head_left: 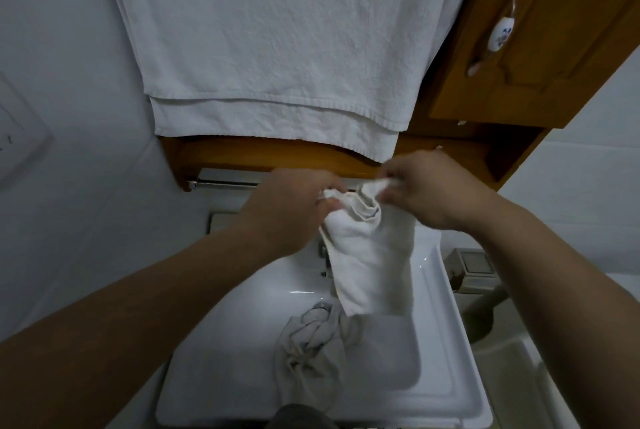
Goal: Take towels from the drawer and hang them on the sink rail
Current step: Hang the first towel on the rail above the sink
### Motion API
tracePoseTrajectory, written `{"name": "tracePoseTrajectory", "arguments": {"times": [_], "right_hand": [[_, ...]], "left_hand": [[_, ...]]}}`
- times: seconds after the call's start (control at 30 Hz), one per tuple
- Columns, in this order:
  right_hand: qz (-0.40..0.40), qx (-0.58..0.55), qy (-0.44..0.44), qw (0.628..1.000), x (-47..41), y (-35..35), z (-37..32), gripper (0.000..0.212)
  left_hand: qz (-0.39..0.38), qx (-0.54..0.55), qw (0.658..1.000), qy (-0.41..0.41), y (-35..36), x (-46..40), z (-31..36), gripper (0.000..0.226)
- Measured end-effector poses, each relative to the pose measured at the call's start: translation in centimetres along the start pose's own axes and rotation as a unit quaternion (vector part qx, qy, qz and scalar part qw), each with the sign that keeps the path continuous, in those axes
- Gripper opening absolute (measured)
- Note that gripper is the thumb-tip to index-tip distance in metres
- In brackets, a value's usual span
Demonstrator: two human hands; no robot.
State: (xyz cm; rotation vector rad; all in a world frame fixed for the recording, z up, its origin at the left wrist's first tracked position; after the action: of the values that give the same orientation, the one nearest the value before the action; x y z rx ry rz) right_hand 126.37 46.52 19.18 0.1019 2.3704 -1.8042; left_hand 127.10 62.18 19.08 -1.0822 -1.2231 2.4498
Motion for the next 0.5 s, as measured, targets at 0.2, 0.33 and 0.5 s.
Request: {"name": "tracePoseTrajectory", "arguments": {"times": [0.2,0.33,0.5], "right_hand": [[0.166,-0.093,0.069,0.979,0.4,-3.3,1.9,0.013],[0.113,-0.065,0.095,0.987,0.6,-1.7,2.8,0.017],[0.037,-0.129,0.167,0.977,3.1,1.1,6.2,0.009]], "left_hand": [[0.121,0.040,0.980,-0.151,-3.8,-2.3,-4.0,0.013],[0.007,0.004,0.998,-0.059,0.1,-0.4,-0.2,0.021],[-0.001,-0.015,0.995,-0.098,2.3,1.0,-1.6,0.024]]}}
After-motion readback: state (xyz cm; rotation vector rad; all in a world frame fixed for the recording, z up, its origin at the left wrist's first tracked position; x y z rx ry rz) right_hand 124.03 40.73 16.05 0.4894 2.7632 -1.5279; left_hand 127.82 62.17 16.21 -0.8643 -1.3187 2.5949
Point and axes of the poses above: each hand's wrist, its own x-axis away from the middle knuckle, its own y-axis out of the palm, z = x × y, the point moved 9 cm from there along -x, towards the middle knuckle, and after that the axes turned 9 degrees about z, right-handed, at the moved point
